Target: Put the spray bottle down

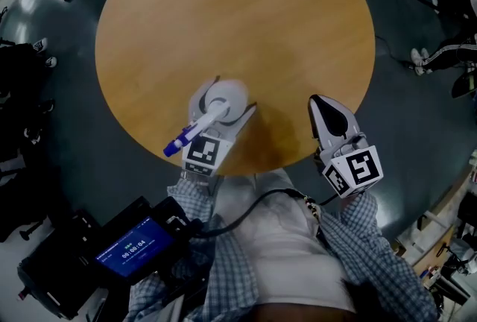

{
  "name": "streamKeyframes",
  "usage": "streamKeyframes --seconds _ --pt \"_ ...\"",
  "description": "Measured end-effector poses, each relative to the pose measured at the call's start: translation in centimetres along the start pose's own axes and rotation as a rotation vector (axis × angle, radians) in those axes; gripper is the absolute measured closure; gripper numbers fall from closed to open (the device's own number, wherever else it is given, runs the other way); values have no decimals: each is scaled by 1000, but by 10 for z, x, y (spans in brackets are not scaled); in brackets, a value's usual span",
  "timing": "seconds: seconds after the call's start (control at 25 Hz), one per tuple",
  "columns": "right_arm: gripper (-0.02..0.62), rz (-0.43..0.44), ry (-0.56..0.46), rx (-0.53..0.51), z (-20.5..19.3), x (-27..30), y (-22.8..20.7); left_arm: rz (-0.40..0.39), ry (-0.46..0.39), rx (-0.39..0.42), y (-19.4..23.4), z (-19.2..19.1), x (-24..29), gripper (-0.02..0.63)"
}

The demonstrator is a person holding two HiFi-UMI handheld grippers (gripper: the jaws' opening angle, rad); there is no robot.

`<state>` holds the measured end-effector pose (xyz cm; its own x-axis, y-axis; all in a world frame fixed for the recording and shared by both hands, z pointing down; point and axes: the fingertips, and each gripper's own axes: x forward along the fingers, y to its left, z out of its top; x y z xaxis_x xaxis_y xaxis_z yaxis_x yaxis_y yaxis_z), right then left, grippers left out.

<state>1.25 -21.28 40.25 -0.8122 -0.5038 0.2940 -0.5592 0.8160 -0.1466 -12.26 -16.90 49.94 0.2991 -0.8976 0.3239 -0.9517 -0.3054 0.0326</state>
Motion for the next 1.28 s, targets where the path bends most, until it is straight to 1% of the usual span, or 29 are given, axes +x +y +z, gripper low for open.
streamKeyframes --seconds 0.08,0.12,0.32,0.44,0.56,0.68,0.8,1.0,1.16,1.28 --pt "594 3 17 2 -2 0 -1 5 6 25 1 16 2 193" --pt "592 5 23 4 -2 -1 -1 6 11 33 1 17 3 193" --pt "594 7 37 30 0 -1 -2 0 32 44 0 12 3 193" --pt "594 13 52 40 0 0 -5 7 62 33 2 6 5 193" --pt "592 16 59 46 -1 2 -9 0 72 24 1 0 9 193" --pt "594 22 62 41 1 2 -4 7 52 -2 4 3 3 193" --pt "592 29 68 42 -6 5 -9 29 28 -31 10 -6 7 193" --pt "592 34 75 36 -8 3 -13 22 -4 -32 8 -4 12 193" --pt "594 38 76 37 -16 2 -24 19 -42 -34 5 -8 27 193" --pt "592 37 76 31 -14 0 -22 12 -71 -30 7 -5 26 193"
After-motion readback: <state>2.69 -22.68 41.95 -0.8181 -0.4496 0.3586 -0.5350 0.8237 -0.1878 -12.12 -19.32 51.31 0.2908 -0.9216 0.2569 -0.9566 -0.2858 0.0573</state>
